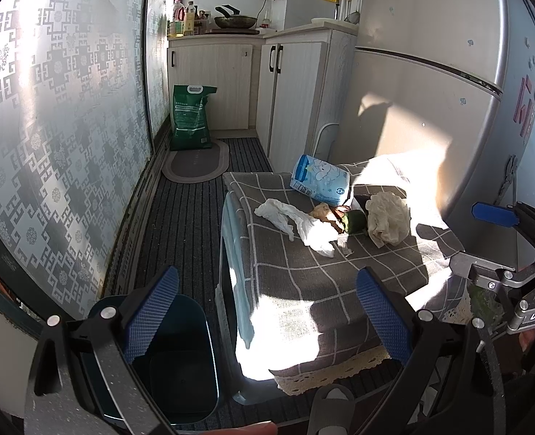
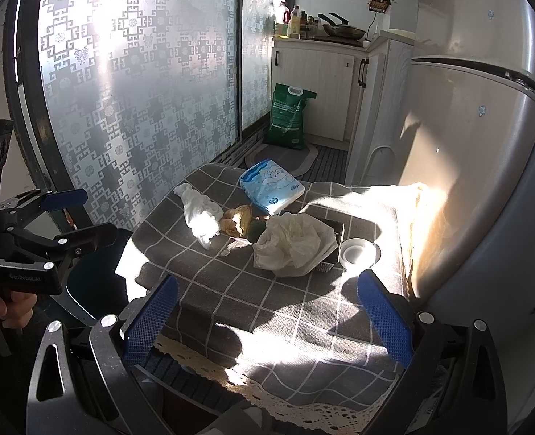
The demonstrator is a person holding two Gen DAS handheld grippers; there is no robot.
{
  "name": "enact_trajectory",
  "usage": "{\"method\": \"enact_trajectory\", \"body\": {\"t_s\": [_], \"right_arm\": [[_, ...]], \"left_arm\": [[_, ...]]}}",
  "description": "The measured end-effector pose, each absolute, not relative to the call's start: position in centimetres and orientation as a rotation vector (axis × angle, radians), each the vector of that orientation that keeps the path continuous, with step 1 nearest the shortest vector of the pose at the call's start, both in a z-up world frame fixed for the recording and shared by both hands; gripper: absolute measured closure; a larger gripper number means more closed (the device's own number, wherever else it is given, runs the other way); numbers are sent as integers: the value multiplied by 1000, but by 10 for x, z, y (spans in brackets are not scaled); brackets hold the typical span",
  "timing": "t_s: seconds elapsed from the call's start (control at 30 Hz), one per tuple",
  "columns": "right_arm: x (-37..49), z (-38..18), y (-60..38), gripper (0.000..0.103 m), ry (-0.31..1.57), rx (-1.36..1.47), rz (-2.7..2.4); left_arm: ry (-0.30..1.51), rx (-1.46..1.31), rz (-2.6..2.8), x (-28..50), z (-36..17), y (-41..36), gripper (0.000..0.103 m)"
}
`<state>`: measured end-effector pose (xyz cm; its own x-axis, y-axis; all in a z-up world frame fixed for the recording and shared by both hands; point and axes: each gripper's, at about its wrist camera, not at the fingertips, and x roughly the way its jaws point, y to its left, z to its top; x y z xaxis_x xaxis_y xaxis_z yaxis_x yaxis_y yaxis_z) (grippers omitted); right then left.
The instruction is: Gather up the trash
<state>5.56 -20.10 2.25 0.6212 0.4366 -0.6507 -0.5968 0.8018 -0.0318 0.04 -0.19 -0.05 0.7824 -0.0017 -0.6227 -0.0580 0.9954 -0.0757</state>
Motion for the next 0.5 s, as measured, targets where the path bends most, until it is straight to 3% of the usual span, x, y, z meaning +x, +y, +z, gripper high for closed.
{"method": "enact_trajectory", "body": {"t_s": [0.5], "right_arm": [[54, 24, -201, 3, 675, -256, 600]], "left_arm": [[676, -90, 30, 1, -3, -2, 3]]}}
